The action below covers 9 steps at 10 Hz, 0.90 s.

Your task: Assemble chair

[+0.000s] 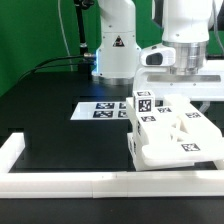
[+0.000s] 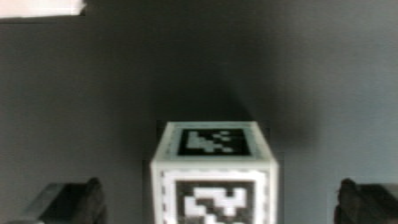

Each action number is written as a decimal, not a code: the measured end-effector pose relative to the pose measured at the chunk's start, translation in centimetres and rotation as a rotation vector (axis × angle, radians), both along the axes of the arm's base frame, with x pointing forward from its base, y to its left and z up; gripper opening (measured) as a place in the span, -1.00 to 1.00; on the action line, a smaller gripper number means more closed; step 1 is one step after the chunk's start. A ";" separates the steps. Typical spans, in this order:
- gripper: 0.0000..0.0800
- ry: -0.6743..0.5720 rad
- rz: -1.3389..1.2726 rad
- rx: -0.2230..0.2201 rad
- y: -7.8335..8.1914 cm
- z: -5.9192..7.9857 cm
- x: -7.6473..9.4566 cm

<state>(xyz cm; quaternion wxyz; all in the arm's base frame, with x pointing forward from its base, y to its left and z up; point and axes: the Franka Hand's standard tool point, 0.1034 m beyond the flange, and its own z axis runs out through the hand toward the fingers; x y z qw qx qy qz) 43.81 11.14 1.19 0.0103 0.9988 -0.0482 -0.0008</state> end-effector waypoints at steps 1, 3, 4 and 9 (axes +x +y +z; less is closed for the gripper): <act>0.62 0.001 0.002 -0.003 0.0 -0.2 -0.1; 0.35 0.001 0.000 -0.003 -0.1 -0.2 -0.1; 0.01 0.001 0.000 -0.003 -0.1 -0.2 -0.1; -0.29 0.000 0.000 -0.003 -0.1 -0.2 0.0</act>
Offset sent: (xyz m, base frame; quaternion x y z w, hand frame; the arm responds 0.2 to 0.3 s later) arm 0.0000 0.0000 0.0000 0.0000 0.0000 0.0000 1.0000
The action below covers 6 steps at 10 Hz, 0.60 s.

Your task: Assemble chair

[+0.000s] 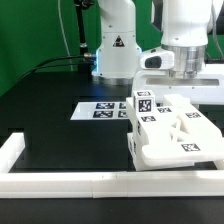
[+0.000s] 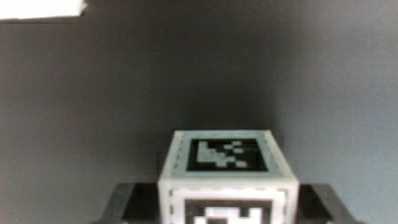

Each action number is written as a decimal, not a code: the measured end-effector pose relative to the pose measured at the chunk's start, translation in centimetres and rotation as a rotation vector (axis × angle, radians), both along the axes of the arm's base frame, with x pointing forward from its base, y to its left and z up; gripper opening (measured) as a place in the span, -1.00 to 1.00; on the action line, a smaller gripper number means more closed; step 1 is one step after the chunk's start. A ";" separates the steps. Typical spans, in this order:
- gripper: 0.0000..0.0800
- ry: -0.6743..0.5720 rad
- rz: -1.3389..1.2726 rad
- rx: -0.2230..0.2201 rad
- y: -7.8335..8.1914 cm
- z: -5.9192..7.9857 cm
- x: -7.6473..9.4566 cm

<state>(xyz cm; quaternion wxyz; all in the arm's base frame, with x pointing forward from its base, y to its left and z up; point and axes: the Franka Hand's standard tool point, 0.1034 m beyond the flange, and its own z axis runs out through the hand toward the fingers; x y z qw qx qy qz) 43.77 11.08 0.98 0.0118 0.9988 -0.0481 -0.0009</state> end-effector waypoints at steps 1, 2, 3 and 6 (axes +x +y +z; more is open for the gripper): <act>-0.29 0.000 0.000 0.000 0.0 0.0 0.0; -0.29 0.000 0.000 0.000 0.0 0.0 0.0; -0.29 0.022 0.012 0.003 0.3 0.6 0.0; -0.29 0.066 0.026 0.069 0.0 8.7 1.7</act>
Offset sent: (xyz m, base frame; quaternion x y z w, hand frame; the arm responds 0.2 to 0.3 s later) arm 0.0116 -0.0114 0.1000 -0.0567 -0.0234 -0.0596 0.9963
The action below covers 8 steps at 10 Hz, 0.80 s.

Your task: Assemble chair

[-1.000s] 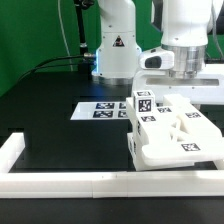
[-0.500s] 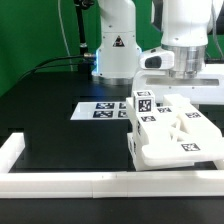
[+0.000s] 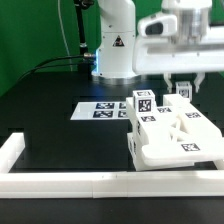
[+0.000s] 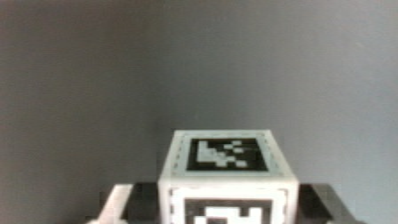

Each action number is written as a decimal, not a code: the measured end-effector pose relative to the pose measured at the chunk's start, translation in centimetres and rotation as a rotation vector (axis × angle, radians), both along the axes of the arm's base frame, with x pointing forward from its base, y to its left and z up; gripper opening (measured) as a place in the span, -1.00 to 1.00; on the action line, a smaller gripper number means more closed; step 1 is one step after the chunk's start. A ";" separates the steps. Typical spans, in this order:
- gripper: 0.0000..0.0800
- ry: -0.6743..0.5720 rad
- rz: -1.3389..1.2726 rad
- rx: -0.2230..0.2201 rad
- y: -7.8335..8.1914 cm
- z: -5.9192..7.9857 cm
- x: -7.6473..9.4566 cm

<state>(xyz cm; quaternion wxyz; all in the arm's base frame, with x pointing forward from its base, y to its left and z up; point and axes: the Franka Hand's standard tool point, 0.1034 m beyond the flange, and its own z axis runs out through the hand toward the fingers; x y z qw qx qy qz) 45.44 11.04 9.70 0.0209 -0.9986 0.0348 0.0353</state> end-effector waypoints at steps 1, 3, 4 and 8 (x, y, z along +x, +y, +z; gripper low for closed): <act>-0.29 0.010 0.007 0.013 -0.5 2.4 1.1; -0.29 -0.021 0.038 0.012 -2.0 4.5 4.5; -0.29 -0.015 0.041 0.002 -2.0 3.8 4.9; -0.29 -0.028 0.106 -0.058 -2.2 3.1 5.8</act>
Offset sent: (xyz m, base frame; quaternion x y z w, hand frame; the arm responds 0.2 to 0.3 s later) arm 0.0429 -0.0057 -0.0087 -0.0294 -0.0127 -0.0680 0.9972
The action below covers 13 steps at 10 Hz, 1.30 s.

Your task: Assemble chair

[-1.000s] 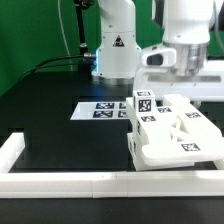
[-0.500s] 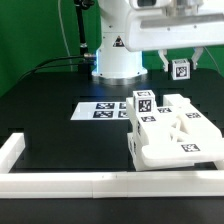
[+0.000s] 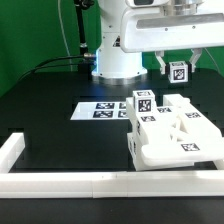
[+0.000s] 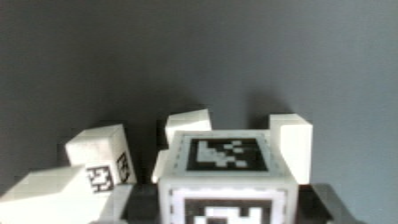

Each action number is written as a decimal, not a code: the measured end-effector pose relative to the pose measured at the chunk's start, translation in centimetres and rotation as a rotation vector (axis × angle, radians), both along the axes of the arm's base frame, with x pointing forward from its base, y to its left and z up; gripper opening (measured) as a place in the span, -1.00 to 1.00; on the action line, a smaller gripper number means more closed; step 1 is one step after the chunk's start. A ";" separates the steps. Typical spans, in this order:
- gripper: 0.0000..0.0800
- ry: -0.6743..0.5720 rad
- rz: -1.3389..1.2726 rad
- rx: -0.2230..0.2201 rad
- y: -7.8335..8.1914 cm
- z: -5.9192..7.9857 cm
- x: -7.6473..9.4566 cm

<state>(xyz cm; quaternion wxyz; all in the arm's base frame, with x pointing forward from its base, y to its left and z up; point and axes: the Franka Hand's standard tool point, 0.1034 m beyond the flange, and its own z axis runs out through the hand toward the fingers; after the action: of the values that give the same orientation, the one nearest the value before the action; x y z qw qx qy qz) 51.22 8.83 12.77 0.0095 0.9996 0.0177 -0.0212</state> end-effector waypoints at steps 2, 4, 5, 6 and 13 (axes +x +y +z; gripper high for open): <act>-0.29 -0.036 0.081 -0.006 -0.1 2.7 4.2; -0.29 -0.049 0.118 -0.012 -0.2 3.3 6.0; -0.29 -0.047 0.114 -0.012 -0.2 3.1 5.8; -0.29 -0.046 0.114 -0.013 -0.2 3.0 5.8; -0.29 -0.073 0.115 -0.037 -0.4 1.0 7.1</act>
Offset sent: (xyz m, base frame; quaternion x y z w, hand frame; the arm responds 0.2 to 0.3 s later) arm 0.0490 0.0001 0.0248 0.0003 -0.0009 -0.0881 0.9961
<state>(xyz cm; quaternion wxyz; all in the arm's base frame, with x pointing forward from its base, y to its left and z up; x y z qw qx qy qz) 58.33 8.39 13.75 0.0299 0.9967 0.0743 0.0157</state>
